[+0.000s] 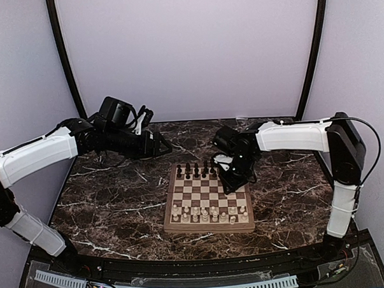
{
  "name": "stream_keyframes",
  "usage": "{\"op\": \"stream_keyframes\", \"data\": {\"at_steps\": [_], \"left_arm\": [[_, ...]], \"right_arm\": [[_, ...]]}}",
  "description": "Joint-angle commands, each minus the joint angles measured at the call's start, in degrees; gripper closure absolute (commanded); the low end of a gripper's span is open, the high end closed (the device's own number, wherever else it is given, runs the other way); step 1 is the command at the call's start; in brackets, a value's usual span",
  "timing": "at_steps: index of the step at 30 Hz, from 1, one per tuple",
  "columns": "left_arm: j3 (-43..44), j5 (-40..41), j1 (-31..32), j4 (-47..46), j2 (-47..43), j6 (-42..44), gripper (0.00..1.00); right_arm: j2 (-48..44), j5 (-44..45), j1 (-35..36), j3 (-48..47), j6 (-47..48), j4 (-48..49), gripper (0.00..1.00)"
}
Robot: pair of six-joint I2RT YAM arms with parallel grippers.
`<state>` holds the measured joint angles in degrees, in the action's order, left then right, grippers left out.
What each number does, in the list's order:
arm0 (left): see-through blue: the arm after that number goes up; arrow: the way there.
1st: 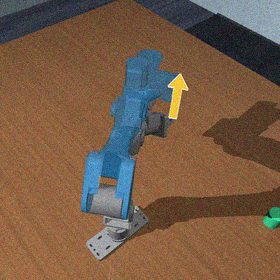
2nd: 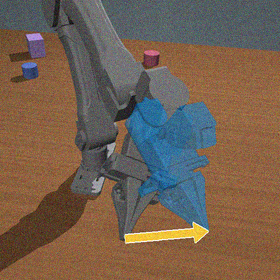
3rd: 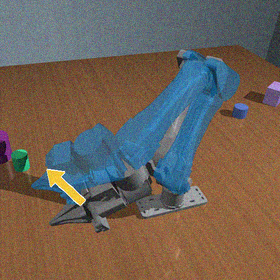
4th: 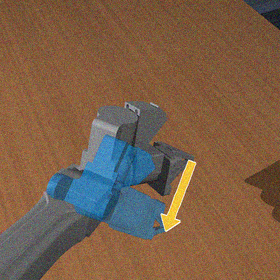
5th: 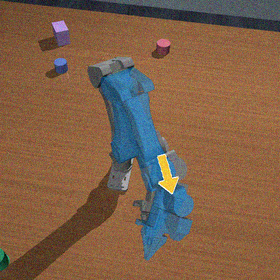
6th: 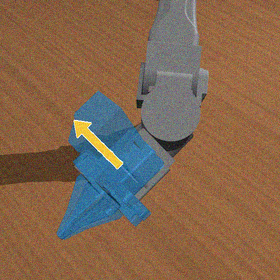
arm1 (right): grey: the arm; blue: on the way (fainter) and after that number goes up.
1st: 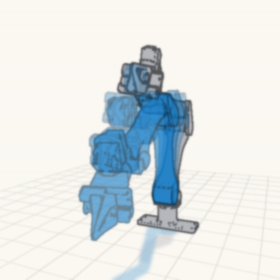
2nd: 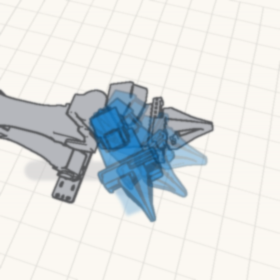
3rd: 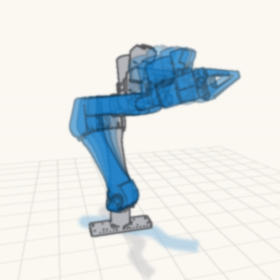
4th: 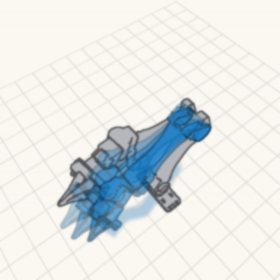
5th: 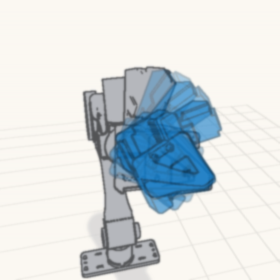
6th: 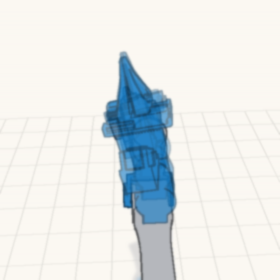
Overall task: Set up the chess pieces on the board
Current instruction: Move the pawn on the chessboard.
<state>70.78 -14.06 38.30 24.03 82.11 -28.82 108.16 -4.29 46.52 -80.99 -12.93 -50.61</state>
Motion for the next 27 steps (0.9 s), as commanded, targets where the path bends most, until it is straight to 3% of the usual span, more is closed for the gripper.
{"op": "stream_keyframes", "data": {"at_steps": [1, 12, 15, 20, 27], "left_arm": [[0.8, -0.6, -0.2, -0.1, -0.1, -0.2, 0.17], [1.5, -1.1, -0.2, 0.2, 1.5, 0.1, 0.18], [1.9, -1.2, -0.1, 0.4, 1.9, 0.3, 0.18], [2.7, -1.8, -0.1, 0.8, 3.0, 0.9, 0.18], [3.0, -2.1, -0.1, 0.9, 3.4, 1.2, 0.18]], "right_arm": [[1.6, 0.0, 0.1, -3.1, 1.0, -0.4, 0.74], [2.5, -0.3, 0.1, -5.6, 1.8, -2.4, 0.9], [2.1, -0.4, 0.1, -5.3, 1.5, -2.6, 0.89], [2.2, -0.3, 0.1, -5.2, 1.2, -2.9, 0.8], [1.9, 0.2, 0.2, -4.5, 0.1, -3.4, 0.79]]}}
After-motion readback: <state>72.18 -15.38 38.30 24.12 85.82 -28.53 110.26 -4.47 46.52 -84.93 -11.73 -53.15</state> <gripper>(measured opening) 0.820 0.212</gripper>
